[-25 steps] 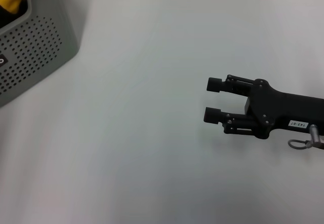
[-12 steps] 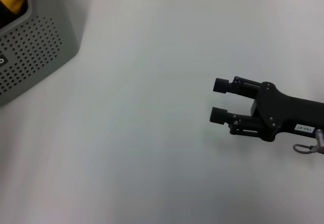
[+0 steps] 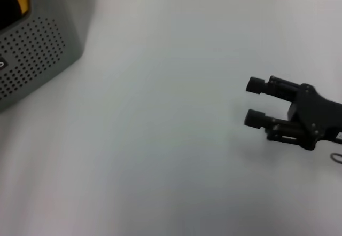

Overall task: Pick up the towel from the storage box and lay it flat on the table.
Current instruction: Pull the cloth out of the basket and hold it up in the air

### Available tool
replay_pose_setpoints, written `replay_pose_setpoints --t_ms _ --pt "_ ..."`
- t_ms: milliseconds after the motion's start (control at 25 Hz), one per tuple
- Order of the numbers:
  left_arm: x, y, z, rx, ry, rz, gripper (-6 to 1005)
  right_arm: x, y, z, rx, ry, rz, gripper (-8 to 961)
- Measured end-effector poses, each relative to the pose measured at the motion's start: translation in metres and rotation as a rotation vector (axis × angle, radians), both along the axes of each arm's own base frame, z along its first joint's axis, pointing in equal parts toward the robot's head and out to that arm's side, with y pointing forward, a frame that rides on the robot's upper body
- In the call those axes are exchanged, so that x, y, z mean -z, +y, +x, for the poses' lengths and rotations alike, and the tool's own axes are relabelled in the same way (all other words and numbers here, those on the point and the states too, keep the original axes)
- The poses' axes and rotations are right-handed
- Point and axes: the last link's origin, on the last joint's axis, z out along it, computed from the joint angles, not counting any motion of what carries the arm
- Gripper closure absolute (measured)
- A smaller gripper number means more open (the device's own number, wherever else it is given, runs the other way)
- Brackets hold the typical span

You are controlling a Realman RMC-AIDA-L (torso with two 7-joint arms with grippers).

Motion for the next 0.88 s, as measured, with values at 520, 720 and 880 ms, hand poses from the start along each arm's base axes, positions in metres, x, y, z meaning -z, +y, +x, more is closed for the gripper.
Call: replay_pose_setpoints --t_ms 520,720,880 --pt "-0.004 -0.052 -0.013 0.403 -0.492 -0.335 959 -0.034 0.004 -0.018 -0.161 0.104 0.127 184" --pt "0.004 -0.045 -0.027 0.389 -0.558 -0.359 954 -0.007 0.006 -0.026 -0.285 0.012 0.365 184" --pt "0.014 -0.035 -0.032 0.369 -0.576 -0.382 950 0.026 0.008 -0.032 -0.296 -0.108 0.534 184"
